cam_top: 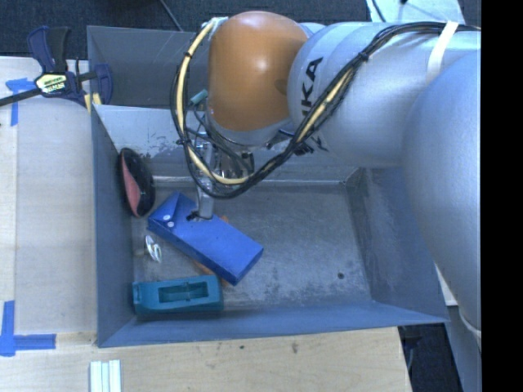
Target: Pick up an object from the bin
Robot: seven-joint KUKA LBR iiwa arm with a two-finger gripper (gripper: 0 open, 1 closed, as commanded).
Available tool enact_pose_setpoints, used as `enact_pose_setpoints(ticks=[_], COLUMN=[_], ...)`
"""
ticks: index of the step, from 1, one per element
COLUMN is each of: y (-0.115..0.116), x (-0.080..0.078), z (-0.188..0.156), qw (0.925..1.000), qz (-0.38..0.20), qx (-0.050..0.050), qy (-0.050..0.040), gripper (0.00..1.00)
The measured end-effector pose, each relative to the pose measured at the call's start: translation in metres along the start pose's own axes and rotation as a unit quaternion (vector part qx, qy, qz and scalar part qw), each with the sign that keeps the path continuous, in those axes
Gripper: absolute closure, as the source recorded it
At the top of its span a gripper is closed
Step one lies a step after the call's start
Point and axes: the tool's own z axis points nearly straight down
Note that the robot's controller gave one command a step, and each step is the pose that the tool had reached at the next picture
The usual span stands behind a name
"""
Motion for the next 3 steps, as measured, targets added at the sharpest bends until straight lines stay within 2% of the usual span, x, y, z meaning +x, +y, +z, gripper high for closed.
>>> enact_pose_setpoints(ticks=[1, 2, 3], y=[-0.001, -0.004, -0.064], x=[-0.001, 0.002, 0.034], z=[-0.005, 0.034, 0.064], qw=[1.0000, 0.9960, 0.9838], qz=[0.001, 0.089, 0.179], qx=[-0.001, -0.002, -0.001], qy=[-0.0037, -0.0065, -0.0019], gripper=[0.00, 0.00, 0.00])
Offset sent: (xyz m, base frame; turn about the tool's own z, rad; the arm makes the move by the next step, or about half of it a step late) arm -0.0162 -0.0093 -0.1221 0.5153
